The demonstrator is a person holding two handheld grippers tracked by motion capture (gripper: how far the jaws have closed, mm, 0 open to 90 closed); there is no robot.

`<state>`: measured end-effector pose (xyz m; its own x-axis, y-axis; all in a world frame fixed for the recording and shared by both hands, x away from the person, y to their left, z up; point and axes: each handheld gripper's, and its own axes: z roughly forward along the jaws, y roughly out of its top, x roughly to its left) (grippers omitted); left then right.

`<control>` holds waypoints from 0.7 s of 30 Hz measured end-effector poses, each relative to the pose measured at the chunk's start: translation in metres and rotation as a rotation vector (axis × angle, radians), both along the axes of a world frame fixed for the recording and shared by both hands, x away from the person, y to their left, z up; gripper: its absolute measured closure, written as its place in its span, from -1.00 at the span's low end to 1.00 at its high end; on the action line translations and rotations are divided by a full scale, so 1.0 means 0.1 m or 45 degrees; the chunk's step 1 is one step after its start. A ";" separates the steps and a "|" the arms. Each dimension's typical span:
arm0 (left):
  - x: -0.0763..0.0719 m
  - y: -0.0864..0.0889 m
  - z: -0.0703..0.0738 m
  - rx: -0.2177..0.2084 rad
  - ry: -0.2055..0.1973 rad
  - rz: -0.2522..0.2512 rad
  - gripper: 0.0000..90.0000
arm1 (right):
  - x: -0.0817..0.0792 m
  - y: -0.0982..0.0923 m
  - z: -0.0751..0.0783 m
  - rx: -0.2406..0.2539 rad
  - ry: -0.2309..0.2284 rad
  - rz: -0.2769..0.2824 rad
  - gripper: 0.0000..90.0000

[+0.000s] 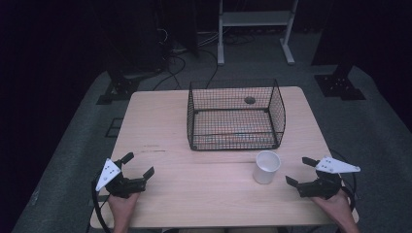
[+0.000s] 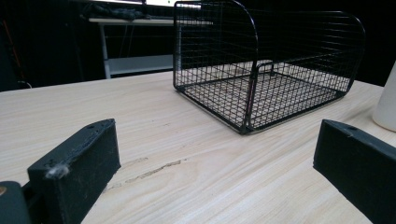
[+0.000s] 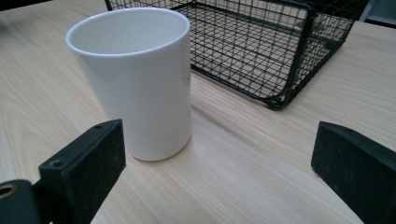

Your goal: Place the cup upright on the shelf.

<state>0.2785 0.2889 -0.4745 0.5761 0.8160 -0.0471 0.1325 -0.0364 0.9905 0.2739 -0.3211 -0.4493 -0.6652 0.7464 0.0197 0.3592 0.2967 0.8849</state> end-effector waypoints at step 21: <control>0.00 0.01 0.00 -0.003 0.000 0.002 -1.00 | 0.12 0.37 0.07 -0.034 0.046 0.165 -0.97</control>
<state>0.2787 0.2895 -0.4744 0.5746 0.8170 -0.0489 0.1324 -0.0339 0.9906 0.2858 -0.2840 -0.4421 -0.7550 0.6551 0.0265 0.3479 0.3660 0.8632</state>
